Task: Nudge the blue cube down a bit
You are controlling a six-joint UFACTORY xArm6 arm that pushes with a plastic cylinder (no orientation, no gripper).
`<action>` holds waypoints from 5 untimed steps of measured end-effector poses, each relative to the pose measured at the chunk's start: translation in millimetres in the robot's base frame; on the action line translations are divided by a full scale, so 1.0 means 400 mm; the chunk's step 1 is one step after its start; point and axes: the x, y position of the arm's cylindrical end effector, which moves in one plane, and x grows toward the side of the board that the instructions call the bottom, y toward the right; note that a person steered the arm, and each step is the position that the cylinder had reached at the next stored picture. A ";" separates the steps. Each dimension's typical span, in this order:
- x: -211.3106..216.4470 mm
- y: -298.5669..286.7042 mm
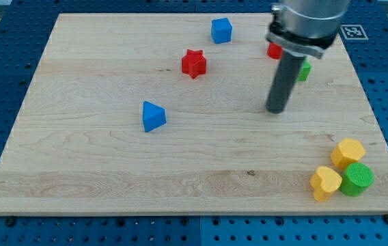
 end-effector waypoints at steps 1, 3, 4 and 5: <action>-0.041 -0.006; -0.345 -0.033; -0.350 -0.013; -0.472 -0.010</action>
